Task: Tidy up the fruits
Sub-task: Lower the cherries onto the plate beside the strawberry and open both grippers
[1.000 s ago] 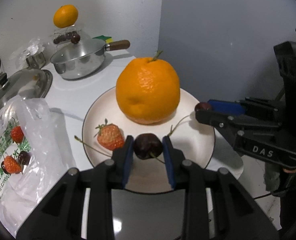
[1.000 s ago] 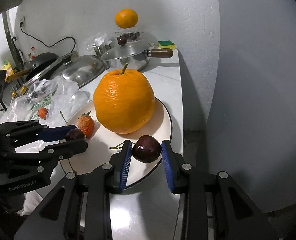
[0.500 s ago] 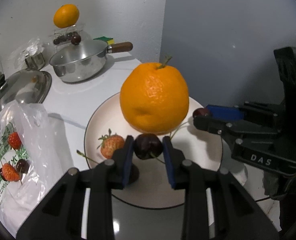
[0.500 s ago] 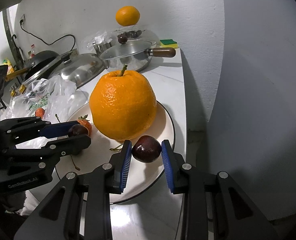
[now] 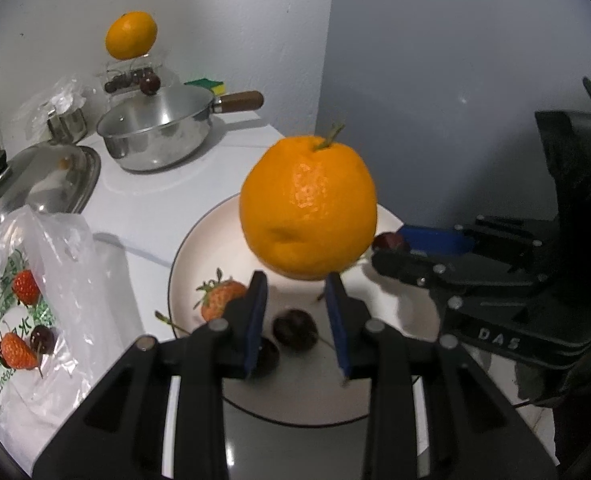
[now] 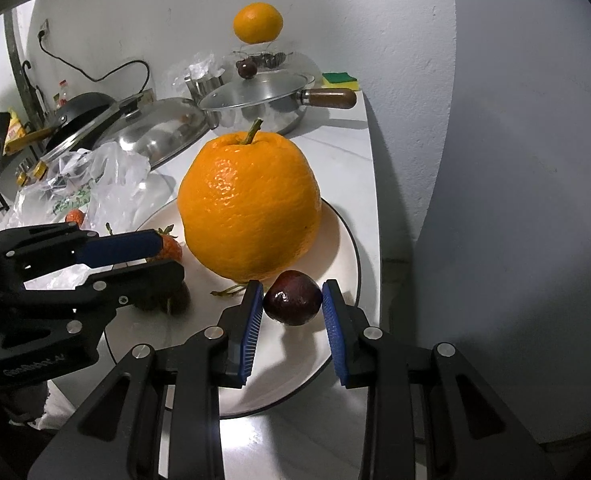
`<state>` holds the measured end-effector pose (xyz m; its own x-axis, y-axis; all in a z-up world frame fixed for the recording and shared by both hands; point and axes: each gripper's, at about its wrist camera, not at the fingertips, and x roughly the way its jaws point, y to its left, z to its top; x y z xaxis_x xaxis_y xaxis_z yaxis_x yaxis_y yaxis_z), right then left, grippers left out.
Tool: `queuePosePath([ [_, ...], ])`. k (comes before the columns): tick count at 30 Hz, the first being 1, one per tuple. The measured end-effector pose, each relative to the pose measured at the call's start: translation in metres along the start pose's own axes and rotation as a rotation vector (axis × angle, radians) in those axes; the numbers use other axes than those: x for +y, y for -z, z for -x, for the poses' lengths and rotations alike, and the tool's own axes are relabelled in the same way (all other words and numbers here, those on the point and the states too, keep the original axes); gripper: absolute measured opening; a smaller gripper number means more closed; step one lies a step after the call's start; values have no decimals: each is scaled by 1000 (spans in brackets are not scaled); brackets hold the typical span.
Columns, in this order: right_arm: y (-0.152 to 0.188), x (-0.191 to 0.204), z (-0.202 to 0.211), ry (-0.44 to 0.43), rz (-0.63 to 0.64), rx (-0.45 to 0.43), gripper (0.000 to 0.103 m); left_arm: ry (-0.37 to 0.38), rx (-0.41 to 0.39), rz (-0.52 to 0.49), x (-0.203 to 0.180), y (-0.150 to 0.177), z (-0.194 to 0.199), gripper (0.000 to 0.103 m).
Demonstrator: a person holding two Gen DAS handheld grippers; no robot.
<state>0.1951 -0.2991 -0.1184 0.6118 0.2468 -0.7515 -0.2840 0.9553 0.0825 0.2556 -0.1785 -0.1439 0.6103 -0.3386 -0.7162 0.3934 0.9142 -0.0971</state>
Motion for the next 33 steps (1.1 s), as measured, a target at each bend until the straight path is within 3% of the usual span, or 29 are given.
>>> queuePosePath([
  [26, 0, 8, 12, 24, -21, -9, 34, -42, -33, 11, -1, 8, 27, 36],
  [29, 0, 9, 15, 29, -29, -12, 41, -39, -38, 10, -1, 9, 31, 36],
  [33, 1, 10, 22, 28, -43, -19, 42, -41, -50, 7, 0, 11, 40, 37],
])
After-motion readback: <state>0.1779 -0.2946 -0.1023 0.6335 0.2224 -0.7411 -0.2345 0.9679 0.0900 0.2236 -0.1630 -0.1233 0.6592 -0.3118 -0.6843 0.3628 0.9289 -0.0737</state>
